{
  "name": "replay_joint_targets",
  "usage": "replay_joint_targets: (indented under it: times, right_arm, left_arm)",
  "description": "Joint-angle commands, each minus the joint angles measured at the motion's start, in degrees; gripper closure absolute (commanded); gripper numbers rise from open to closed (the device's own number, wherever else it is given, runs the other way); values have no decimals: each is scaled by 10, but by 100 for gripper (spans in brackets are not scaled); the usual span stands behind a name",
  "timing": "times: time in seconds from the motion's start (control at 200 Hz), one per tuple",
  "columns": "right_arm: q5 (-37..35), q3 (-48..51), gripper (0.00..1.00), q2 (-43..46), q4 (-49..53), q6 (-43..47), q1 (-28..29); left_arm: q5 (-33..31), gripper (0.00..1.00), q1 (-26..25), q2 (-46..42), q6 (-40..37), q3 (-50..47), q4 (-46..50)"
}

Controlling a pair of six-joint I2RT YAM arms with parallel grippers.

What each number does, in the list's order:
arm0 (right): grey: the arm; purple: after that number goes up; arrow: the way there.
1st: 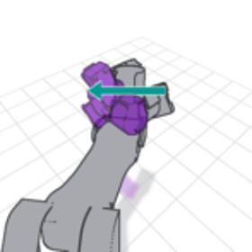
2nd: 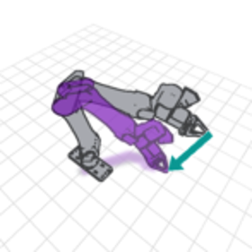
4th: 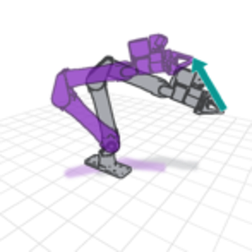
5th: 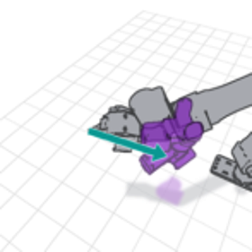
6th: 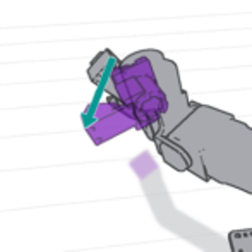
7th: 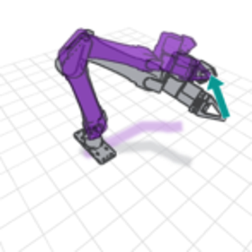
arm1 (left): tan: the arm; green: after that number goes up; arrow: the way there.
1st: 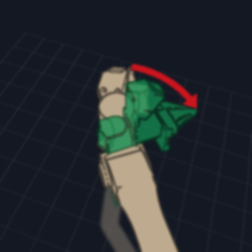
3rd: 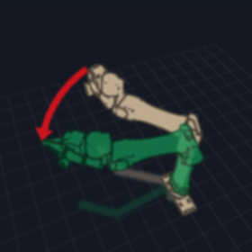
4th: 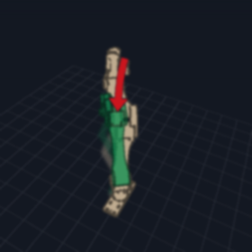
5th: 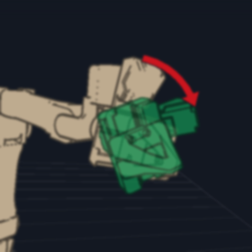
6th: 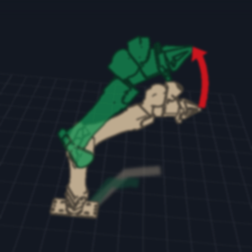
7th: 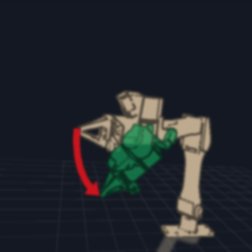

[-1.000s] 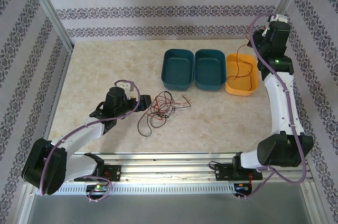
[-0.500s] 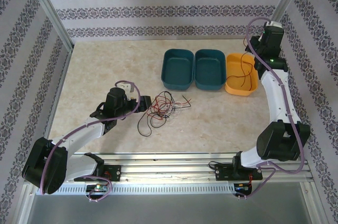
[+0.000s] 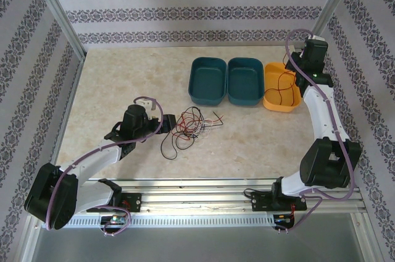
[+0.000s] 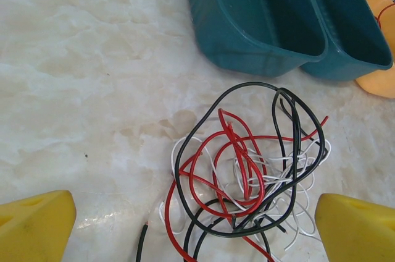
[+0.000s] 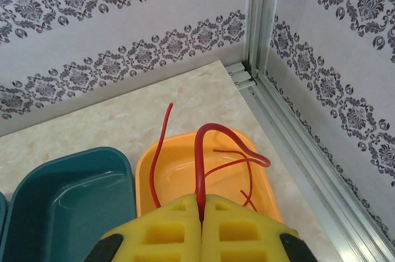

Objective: Untangle the cables

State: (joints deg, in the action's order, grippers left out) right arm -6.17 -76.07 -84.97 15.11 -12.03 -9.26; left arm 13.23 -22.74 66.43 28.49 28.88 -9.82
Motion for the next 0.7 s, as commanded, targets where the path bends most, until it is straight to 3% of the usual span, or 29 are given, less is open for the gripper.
replay_joint_targets:
  times: [0.0,0.415,0.695]
  right_arm:
    - [18,14,100,-14,-9,-11,-7]
    - [76,62,100,-46,-7,-23,-8]
    - [71,80,100,-72,11,-34,-8]
  left_arm:
    - [-6,1,5,-11,-2,-6,2]
    - [-7,1,6,-11,-3,-3,5]
    - [-3,1,5,-4,0,-1,2]
